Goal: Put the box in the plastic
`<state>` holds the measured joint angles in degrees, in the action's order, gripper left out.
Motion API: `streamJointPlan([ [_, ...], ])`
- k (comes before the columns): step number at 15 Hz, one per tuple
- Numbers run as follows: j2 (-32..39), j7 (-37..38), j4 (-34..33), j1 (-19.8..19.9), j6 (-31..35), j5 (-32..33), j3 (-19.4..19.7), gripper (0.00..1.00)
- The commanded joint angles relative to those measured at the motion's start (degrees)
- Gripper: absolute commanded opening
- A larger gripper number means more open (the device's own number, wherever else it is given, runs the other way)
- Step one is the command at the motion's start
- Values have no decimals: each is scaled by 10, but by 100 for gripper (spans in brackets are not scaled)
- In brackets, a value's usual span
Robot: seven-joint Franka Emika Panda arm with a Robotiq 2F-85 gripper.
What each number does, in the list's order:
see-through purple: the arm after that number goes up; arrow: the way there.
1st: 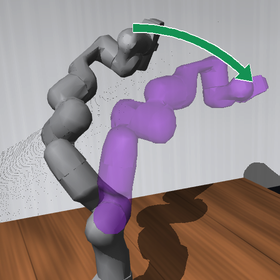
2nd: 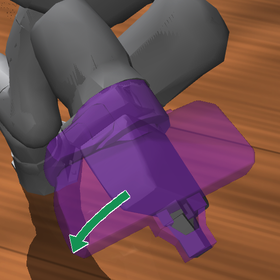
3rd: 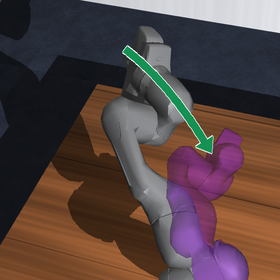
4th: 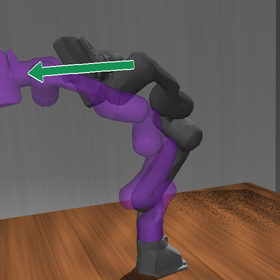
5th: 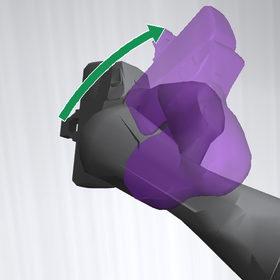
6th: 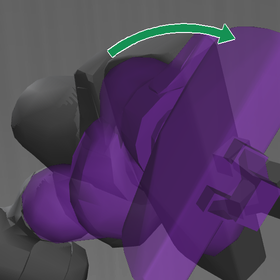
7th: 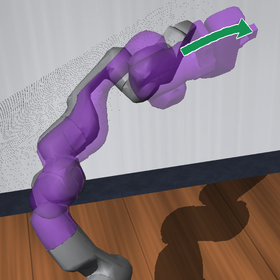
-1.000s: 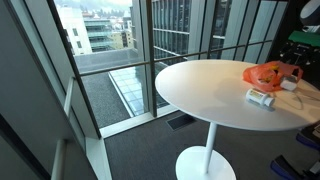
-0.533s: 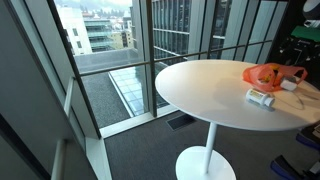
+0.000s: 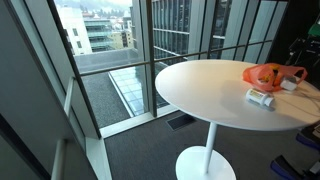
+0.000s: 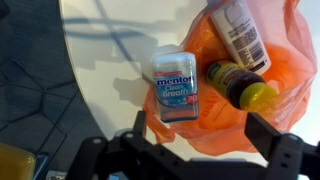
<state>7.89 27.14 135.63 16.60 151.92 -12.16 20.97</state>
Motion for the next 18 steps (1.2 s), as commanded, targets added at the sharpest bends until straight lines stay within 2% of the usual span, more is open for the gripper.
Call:
streamJointPlan([
  [1, -37, -26, 26, 12, -39, 31, 12, 100],
  [7, -33, -65, 10, 25, -109, 79, 19, 100],
  [8, -21, -50, 16, 23, -84, 63, 14, 100],
  [13, -15, -47, 15, 22, -79, 70, 15, 100],
  [18, 11, -70, -14, 26, -91, 68, 15, 100],
])
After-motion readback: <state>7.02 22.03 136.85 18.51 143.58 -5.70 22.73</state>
